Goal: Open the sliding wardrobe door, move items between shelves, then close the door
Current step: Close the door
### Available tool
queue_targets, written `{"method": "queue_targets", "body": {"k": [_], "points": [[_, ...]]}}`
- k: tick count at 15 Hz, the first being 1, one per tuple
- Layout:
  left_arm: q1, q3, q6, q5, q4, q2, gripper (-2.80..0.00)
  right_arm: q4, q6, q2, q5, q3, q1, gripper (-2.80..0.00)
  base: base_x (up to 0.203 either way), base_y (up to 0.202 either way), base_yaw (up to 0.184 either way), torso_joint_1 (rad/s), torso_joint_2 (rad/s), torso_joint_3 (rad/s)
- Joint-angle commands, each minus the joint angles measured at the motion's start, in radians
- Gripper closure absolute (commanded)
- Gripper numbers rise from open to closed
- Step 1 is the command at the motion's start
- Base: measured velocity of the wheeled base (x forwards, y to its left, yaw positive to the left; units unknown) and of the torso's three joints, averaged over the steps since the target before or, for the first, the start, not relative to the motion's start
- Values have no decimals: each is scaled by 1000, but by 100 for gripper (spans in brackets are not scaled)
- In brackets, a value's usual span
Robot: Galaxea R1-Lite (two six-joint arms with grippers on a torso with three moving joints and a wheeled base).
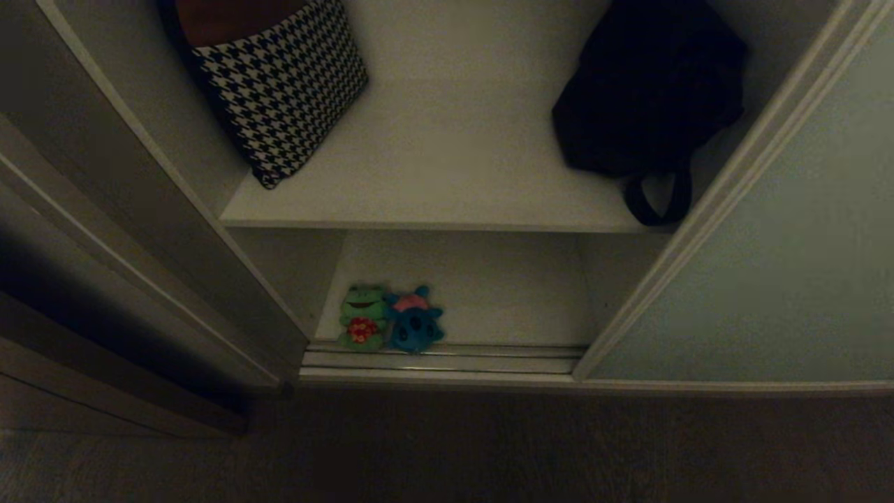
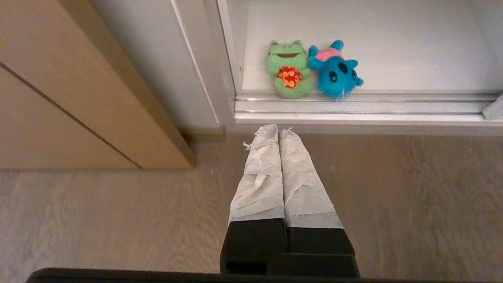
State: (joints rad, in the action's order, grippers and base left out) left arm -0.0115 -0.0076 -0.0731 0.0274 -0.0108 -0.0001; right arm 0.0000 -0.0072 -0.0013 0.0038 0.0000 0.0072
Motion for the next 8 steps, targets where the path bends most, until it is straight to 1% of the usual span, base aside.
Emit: {"method": "queue_targets", "body": {"k": [1, 4, 7, 8], "points": [[-1, 0, -3, 5, -7, 3, 0, 0, 0, -2, 1, 0, 0, 0, 0, 0, 0, 0, 0, 0], [-1, 5, 17, -1, 5, 3, 0, 0, 0, -2, 1, 0, 0, 0, 0, 0, 0, 0, 0, 0], [-1, 6, 12, -3, 9, 3, 0, 0, 0, -1, 1, 0, 0, 0, 0, 0, 0, 0, 0, 0], [-1, 6, 21, -2, 11, 3, 0, 0, 0, -2, 1, 0, 0, 0, 0, 0, 0, 0, 0, 0]]}}
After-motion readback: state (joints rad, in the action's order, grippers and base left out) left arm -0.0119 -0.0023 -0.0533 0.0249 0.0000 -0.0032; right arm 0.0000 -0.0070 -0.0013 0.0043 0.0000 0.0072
